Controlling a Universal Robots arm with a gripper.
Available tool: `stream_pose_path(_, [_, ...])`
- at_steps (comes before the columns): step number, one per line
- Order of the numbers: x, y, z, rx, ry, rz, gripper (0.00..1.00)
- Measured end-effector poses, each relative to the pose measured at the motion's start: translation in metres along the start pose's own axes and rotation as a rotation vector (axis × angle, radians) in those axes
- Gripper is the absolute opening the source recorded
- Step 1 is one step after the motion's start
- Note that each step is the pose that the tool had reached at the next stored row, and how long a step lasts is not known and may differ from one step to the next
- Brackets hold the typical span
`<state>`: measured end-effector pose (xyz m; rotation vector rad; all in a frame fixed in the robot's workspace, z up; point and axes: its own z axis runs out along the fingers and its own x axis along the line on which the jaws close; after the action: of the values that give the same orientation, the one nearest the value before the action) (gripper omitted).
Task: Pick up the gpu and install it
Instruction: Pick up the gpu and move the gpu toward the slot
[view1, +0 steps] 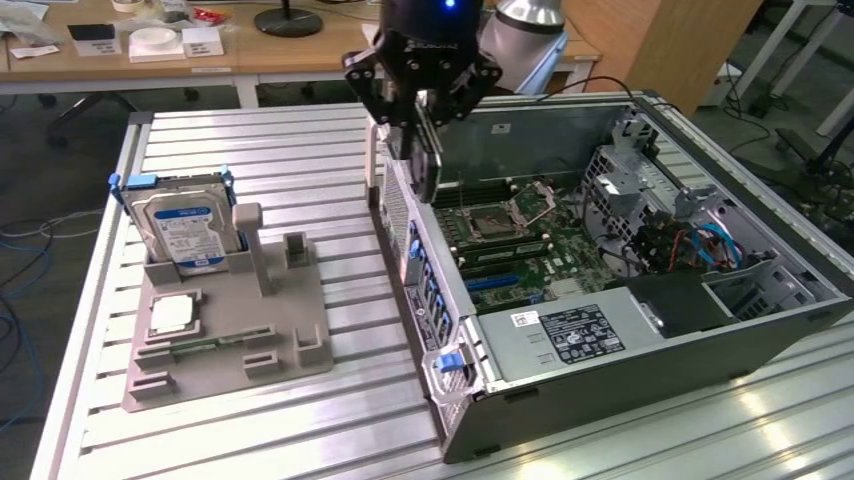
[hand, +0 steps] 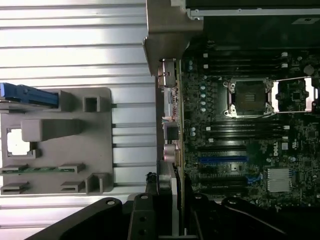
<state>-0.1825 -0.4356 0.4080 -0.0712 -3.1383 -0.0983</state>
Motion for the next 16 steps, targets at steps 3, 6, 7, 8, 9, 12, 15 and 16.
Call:
stream_pose_path(3, [-0.013,0.0006,0.0,-0.0008,0.0001,0.0,0.28])
stream_pose_path(6, [-0.026,0.0012,0.0,-0.0013,0.0,0.0,0.28])
stream_pose_path(7, [-0.03,0.0014,0.0001,-0.0015,0.0,0.0,0.28])
stream_pose_path(8, [-0.034,0.0016,0.0001,-0.0016,0.0001,0.0,0.28])
stream_pose_path(9, [-0.038,0.0017,0.0001,-0.0017,0.0001,0.0,0.28])
stream_pose_path(12, [-0.051,0.0023,0.0001,-0.0022,0.0001,0.0,0.28])
stream_pose_path(15, [-0.064,0.0029,0.0001,-0.0028,0.0001,0.0,0.28])
stream_pose_path(16, [-0.068,0.0031,0.0002,-0.0031,0.0001,0.0,0.28])
